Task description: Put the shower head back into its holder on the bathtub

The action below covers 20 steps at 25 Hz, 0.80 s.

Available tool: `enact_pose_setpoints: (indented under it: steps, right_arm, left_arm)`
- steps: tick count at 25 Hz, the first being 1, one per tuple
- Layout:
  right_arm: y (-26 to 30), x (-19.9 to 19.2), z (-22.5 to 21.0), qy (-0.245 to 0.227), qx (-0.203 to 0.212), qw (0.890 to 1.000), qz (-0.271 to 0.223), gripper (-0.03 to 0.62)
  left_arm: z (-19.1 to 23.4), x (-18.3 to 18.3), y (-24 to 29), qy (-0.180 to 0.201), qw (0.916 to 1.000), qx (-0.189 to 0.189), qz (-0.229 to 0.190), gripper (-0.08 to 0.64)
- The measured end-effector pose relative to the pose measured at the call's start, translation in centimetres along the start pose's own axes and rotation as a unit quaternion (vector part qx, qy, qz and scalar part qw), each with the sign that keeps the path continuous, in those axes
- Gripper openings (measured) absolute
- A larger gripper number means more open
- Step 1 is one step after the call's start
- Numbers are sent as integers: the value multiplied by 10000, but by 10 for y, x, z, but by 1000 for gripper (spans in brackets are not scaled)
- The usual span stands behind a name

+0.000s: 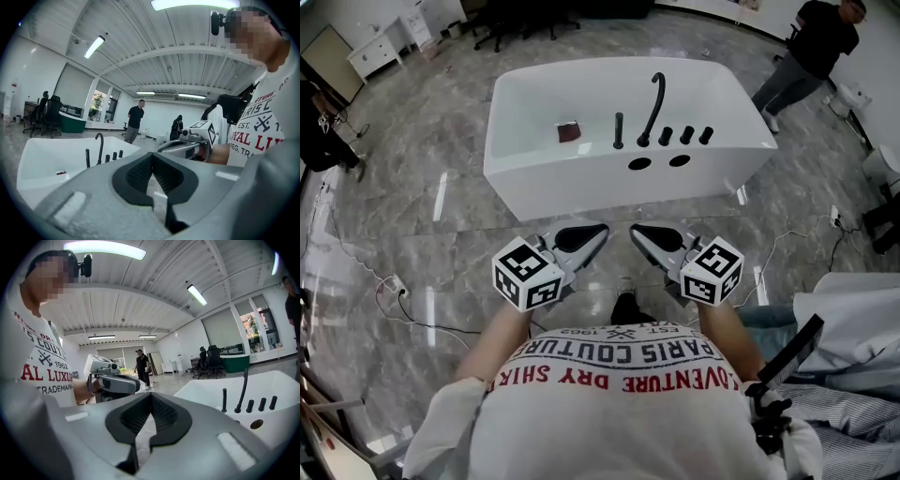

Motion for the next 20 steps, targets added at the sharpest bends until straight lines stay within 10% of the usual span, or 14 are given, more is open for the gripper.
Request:
enact_pose_setpoints:
  steps: [20]
  right_arm:
    - [-11, -8, 33, -69, -249, 9997, -5, 3]
  left_arm:
    - [-19, -8, -21, -1, 9999, -138, -61, 2]
Point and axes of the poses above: the fingertips, and each gripper's own axes: y forward along the fingers, z to its left, x out of its top, the point moved 5 cm from there along -y, backward along the fingers, and after that the axes turned 9 degrees about x, right-handed, at the moved point
